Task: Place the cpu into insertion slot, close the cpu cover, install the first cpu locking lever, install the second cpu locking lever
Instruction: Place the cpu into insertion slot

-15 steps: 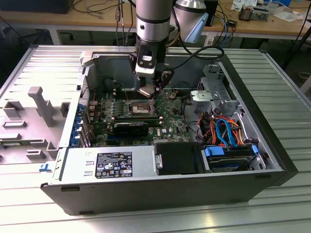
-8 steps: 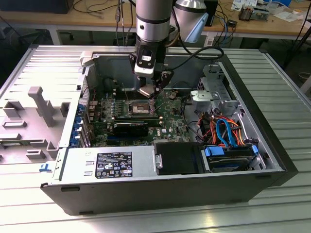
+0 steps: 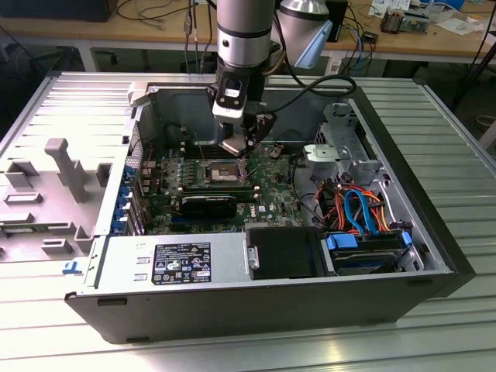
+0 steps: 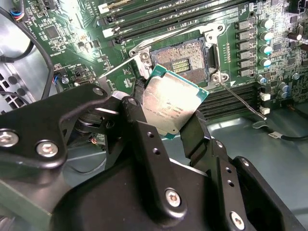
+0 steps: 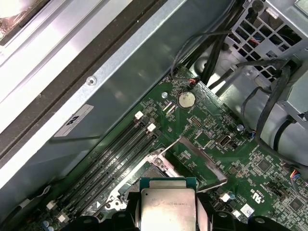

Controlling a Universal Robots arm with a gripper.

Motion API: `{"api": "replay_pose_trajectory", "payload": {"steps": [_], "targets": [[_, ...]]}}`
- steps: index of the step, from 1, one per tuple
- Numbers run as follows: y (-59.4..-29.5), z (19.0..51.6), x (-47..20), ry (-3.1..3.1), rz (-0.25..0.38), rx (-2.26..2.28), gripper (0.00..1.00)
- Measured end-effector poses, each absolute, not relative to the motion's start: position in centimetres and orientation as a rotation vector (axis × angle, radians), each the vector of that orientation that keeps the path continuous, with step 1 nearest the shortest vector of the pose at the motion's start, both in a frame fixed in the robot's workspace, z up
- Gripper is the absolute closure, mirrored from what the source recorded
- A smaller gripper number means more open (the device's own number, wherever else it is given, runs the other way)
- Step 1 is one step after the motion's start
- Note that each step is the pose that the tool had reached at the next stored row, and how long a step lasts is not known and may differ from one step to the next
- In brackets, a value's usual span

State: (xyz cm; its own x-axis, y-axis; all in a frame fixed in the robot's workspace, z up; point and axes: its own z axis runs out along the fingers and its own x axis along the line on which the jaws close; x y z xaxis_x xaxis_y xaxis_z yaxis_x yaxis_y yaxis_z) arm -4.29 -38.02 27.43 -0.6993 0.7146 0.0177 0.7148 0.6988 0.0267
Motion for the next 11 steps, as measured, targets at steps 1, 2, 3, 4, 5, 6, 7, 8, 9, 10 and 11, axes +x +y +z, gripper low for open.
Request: {"api": "replay_pose_trajectory", "payload": {"steps": [1,2,3,4,5,6,7,8,9,10,11], "targets": [[-38.02,27.42,-4.29,-2.887,-0.049,-1.222,0.46],[-38.02,27.41,-4.3,-2.884,-0.049,-1.231,0.46],[-38.02,27.41,-4.3,-2.881,-0.049,-1.237,0.46],[-38.02,27.38,-4.3,-2.871,-0.049,-1.261,0.46],[-38.02,27.35,-4.29,-2.858,-0.05,-1.292,0.46],[-38.02,27.33,-4.29,-2.845,-0.05,-1.32,0.46],[-38.02,27.33,-4.3,-2.843,-0.05,-1.324,0.46],[-38.02,27.32,-4.29,-2.841,-0.05,-1.328,0.46],[-38.02,27.32,-4.29,-2.84,-0.05,-1.331,0.46],[-38.02,27.31,-4.3,-2.838,-0.05,-1.335,0.46],[-38.02,27.31,-4.29,-2.838,-0.05,-1.336,0.46]]}}
